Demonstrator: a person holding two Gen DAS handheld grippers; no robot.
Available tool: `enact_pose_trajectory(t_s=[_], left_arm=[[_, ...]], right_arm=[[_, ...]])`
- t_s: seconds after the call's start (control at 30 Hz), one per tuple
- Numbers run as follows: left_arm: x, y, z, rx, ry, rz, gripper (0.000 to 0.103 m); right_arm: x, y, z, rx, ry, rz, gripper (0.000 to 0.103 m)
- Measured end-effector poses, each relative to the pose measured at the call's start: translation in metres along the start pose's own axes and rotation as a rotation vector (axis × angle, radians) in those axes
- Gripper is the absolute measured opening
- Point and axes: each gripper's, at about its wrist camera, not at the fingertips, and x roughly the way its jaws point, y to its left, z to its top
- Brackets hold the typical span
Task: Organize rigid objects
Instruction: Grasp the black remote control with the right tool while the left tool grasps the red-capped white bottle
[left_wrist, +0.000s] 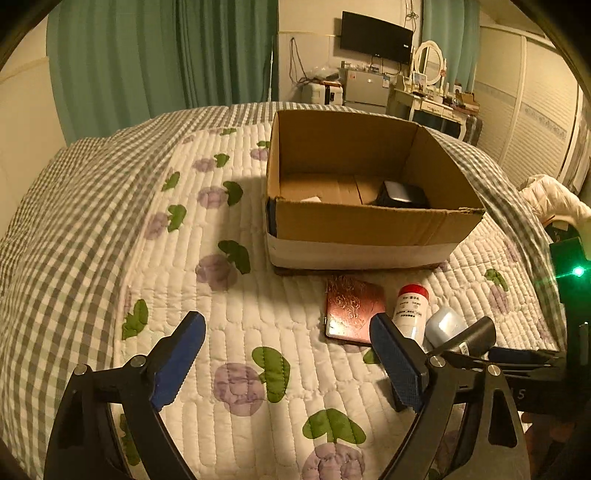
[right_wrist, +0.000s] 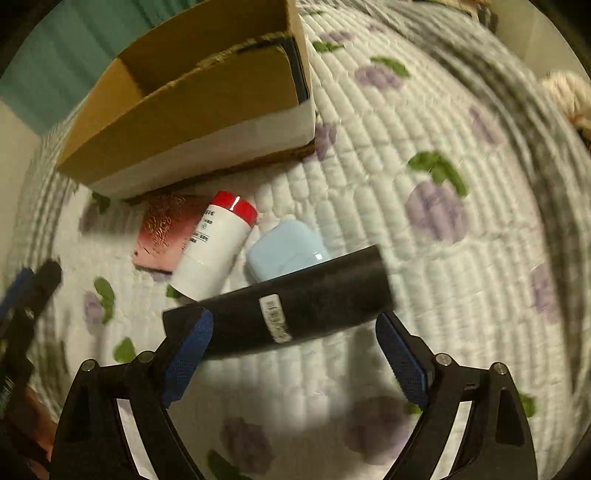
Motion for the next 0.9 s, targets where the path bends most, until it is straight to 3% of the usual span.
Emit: enact_pose_trajectory(t_s=[0.23,0.47,0.63,0.7,0.77,0.9], left_arm=[[0.009,0.001,-0.002,-0.010,0.015,-0.006,0.092],[0.017,-0.007,-0.003,0.005,0.039,-0.009,0.092],[0.021,-0.020,-0.004,0.030,0.053,-0.022,0.092],[0.022,-0.028,-0.004,0.043,0.059,-0.026,0.092],[0.025,-0.036,-0.003,0.048,0.063,-0.039,0.092],[0.035,-0.049,-0.002,0.053,0.082,-0.062,0.092]], right_arm=[[0.022,0.001,0.007,0.078,0.025,0.110,0.081],[0.002,-0.004,0.021,0.063,-0.074,0.084,0.035],[-0.021,-0.007,0.032,0.021,-0.132,0.067,0.016],[-0.025,-0.010,0.036,0.018,-0.144,0.059,0.000],[-0.030,-0.012,0.039,-0.004,-0.162,0.040,0.000],[-0.021,-0.013,0.037,0.003,-0.125,0.083,0.000]])
